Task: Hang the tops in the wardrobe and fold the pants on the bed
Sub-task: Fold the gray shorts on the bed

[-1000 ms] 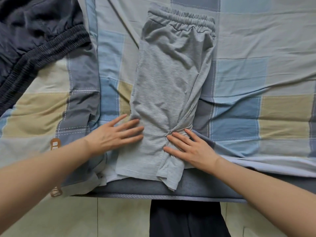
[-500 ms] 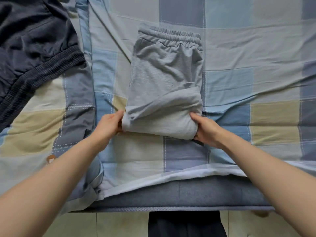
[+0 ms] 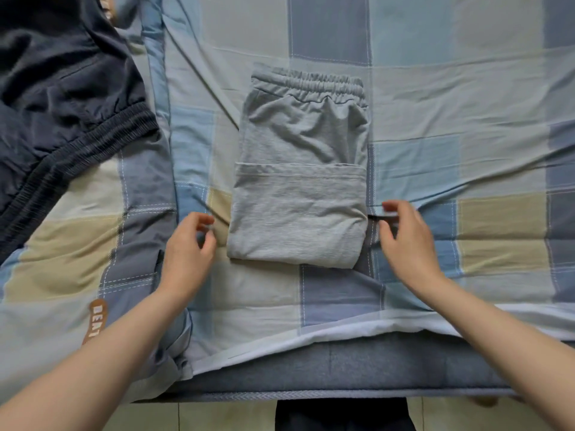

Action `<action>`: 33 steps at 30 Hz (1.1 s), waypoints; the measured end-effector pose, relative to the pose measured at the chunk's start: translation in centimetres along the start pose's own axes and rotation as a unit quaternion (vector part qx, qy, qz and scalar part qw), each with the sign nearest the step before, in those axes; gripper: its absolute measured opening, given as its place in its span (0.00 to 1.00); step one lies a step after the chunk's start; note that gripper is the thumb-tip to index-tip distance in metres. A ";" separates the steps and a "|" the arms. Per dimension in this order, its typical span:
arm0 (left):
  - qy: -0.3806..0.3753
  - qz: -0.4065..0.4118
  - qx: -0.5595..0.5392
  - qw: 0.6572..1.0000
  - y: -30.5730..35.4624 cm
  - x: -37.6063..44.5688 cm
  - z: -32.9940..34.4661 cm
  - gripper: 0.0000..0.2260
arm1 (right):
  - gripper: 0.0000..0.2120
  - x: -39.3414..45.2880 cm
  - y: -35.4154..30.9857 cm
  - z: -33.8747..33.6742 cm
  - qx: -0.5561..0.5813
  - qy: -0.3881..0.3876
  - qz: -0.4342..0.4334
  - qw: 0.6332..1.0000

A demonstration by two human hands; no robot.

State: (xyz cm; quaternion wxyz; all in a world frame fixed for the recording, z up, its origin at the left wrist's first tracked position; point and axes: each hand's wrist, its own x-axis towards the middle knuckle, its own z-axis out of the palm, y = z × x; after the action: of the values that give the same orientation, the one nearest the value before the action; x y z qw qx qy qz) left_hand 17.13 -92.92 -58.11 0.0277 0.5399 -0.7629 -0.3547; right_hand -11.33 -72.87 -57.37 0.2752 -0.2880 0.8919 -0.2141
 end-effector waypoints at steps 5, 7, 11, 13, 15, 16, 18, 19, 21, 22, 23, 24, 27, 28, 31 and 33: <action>-0.104 0.453 0.364 0.807 0.5 3.9 -2.0 0.31 | 0.31 0.8 -0.8 -1.4 -0.365 -0.035 -0.477 0.798; -0.142 0.508 0.421 0.738 1.5 5.8 -1.5 0.32 | 0.30 2.3 -0.8 -0.9 -0.413 -0.048 -0.545 0.728; -0.148 0.514 0.461 0.708 3.1 9.0 0.2 0.28 | 0.24 5.9 -1.3 1.0 -0.437 -0.029 -0.578 0.689; -0.163 0.499 0.456 0.719 3.4 9.9 0.7 0.26 | 0.22 7.1 -1.3 1.7 -0.421 -0.023 -0.565 0.709; -0.178 0.487 0.440 0.733 3.3 9.8 0.9 0.25 | 0.22 7.6 -1.0 1.9 -0.392 -0.047 -0.556 0.731; -0.182 0.485 0.436 0.736 3.2 9.5 1.1 0.25 | 0.22 7.5 -0.8 1.7 -0.381 -0.059 -0.554 0.738; -0.206 0.493 0.423 0.732 3.2 8.6 1.2 0.26 | 0.22 6.9 -0.2 1.1 -0.375 -0.079 -0.557 0.737; -0.226 0.500 0.410 0.729 3.3 7.9 1.0 0.26 | 0.23 6.4 0.2 0.7 -0.374 -0.094 -0.560 0.733; -0.258 0.518 0.374 0.725 3.3 6.3 0.9 0.26 | 0.23 5.1 1.0 -0.2 -0.361 -0.140 -0.561 0.732; -0.276 0.525 0.345 0.727 2.9 5.2 1.0 0.27 | 0.23 4.3 1.4 -0.6 -0.349 -0.178 -0.557 0.732; -0.313 0.513 0.306 0.738 2.8 3.9 1.2 0.28 | 0.23 3.4 1.9 -1.1 -0.328 -0.219 -0.555 0.732; -0.370 0.478 0.249 0.757 2.5 2.6 1.4 0.27 | 0.24 2.5 2.5 -1.4 -0.288 -0.273 -0.541 0.742; -0.449 0.232 -0.048 0.861 2.7 -0.1 1.8 0.16 | 0.19 -0.2 3.0 -2.6 -0.055 -0.410 -0.325 0.850; -0.421 0.107 -0.153 0.887 3.3 -0.3 1.6 0.13 | 0.14 -0.8 2.8 -2.9 0.057 -0.396 -0.213 0.891; -0.277 -0.138 -0.298 0.903 3.8 0.0 1.8 0.21 | 0.09 -1.0 2.1 -2.9 0.315 -0.280 0.079 0.903; -0.226 -0.158 -0.302 0.913 4.5 -0.3 2.8 0.14 | 0.17 -0.5 1.8 -2.2 0.330 -0.235 0.167 0.899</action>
State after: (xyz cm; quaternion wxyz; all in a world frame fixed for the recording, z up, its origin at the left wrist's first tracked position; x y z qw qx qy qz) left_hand 12.43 -90.50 -57.52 -0.0402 0.5248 -0.5099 -0.6804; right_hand -13.07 -70.67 -56.48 0.5879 -0.0693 0.7145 -0.3730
